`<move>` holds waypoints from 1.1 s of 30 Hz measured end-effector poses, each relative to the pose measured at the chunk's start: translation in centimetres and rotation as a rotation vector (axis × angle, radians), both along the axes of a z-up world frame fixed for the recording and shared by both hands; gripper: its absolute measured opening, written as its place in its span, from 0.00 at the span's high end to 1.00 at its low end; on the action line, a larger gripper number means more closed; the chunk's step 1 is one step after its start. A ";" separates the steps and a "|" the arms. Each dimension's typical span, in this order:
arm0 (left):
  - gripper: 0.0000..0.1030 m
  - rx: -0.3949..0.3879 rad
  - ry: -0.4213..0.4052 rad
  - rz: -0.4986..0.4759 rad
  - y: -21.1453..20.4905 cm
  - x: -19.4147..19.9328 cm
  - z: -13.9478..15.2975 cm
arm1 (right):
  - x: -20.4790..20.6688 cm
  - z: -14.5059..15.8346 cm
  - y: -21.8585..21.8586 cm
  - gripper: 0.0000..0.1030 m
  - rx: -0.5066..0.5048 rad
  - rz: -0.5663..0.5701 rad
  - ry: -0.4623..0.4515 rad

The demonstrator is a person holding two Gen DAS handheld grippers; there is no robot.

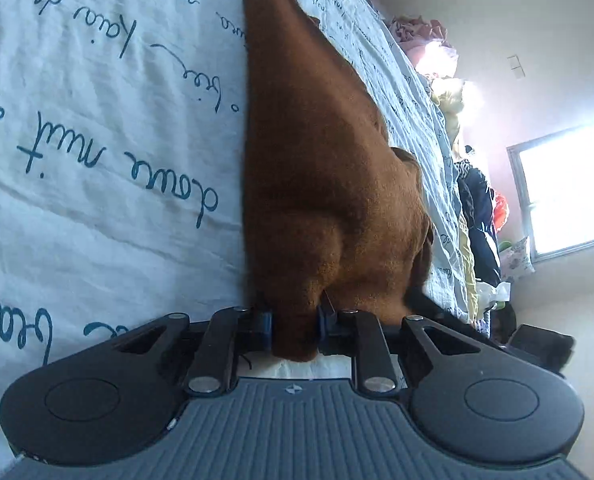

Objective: Fold small clothes

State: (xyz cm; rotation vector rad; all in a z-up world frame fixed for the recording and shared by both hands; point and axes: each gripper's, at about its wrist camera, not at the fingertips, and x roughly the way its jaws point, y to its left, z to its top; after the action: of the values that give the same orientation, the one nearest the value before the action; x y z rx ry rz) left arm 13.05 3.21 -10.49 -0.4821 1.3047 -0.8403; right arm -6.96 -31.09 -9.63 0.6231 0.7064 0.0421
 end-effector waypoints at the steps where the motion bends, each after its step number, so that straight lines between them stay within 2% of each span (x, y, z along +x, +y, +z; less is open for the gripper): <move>1: 0.74 0.002 -0.005 0.003 0.2 0.0 0.1 | -0.1 -1.0 -0.6 0.93 0.036 0.017 -0.008; 2: 0.74 0.023 -0.039 -0.007 0.3 -0.2 0.6 | -0.7 -1.2 -1.2 0.92 0.074 0.005 -0.027; 3: 0.72 0.048 -0.075 -0.013 0.3 -0.5 1.3 | -1.2 -0.5 -1.6 0.84 0.070 -0.009 -0.032; 4: 0.69 0.063 -0.095 -0.023 0.3 -0.7 2.0 | -1.7 0.6 -1.8 0.77 0.010 -0.036 -0.054; 5: 0.64 0.081 -0.117 -0.034 0.1 -0.9 2.9 | -2.1 1.8 -2.0 0.66 -0.055 -0.056 -0.092; 6: 0.58 0.096 -0.166 -0.029 0.2 -1.3 4.1 | -2.2 2.6 -2.3 0.65 -0.086 -0.060 -0.119; 8: 0.54 0.106 -0.250 -0.030 -0.2 -2.1 6.3 | -1.6 3.6 -3.3 0.65 -0.064 -0.039 -0.166; 9: 0.40 0.100 -0.268 -0.036 -0.9 -2.5 7.3 | -1.0 3.8 -3.5 0.65 -0.058 -0.032 -0.181; 10: 0.18 0.090 -0.292 -0.038 -1.6 -2.9 8.1 | -0.1 4.0 -3.6 0.65 -0.060 -0.016 -0.195; 12: 0.00 0.076 -0.374 -0.066 -3.2 -4.0 9.4 | 2.1 3.7 -3.7 0.65 -0.043 0.026 -0.213; 14: 0.00 0.106 -0.434 -0.080 -6.1 -4.7 10.1 | 4.5 2.9 -3.9 0.66 -0.005 0.080 -0.219; 15: 0.00 0.117 -0.439 -0.085 -7.0 -4.8 10.1 | 6.0 2.2 -3.7 0.69 -0.022 0.092 -0.179; 17: 0.00 0.076 -0.421 -0.088 -8.4 -4.8 9.2 | 8.6 0.1 -3.2 0.66 -0.205 0.031 -0.050; 18: 0.00 0.078 -0.419 -0.099 -9.3 -4.8 8.6 | 9.3 -1.0 -3.7 0.69 -0.199 0.024 -0.041; 20: 0.02 0.166 -0.433 -0.120 -10.7 -4.9 6.8 | 9.3 -1.3 -5.2 0.69 -0.105 0.005 -0.053; 22: 0.02 0.218 -0.478 -0.161 -11.2 -5.6 5.3 | 8.4 0.0 -5.3 0.68 -0.152 -0.017 -0.078; 24: 0.01 0.248 -0.538 -0.185 -11.0 -6.7 4.9 | 7.4 1.0 -5.8 0.66 -0.133 -0.031 -0.112; 27: 0.00 0.271 -0.573 -0.200 -10.7 -7.6 4.8 | 6.5 2.2 -5.7 0.66 -0.078 0.010 -0.188; 30: 0.00 0.268 -0.577 -0.189 -10.3 -7.8 4.8 | 7.7 1.8 -5.0 0.66 0.072 0.108 -0.235; 31: 0.00 0.271 -0.579 -0.186 -10.3 -7.8 4.8 | 8.3 1.5 -4.6 0.66 0.085 0.139 -0.228; 32: 0.00 0.276 -0.588 -0.188 -10.3 -8.0 4.8 | 9.5 0.8 -4.0 0.68 0.027 0.134 -0.170; 33: 0.00 0.281 -0.600 -0.194 -10.4 -8.1 4.8 | 10.8 -0.2 -3.5 0.69 -0.077 0.093 -0.075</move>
State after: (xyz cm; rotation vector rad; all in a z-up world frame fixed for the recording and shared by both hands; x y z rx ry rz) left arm 4.91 -7.16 -5.67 0.1233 0.8929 -0.8577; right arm 3.83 -34.59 -9.81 0.5123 0.6607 0.1235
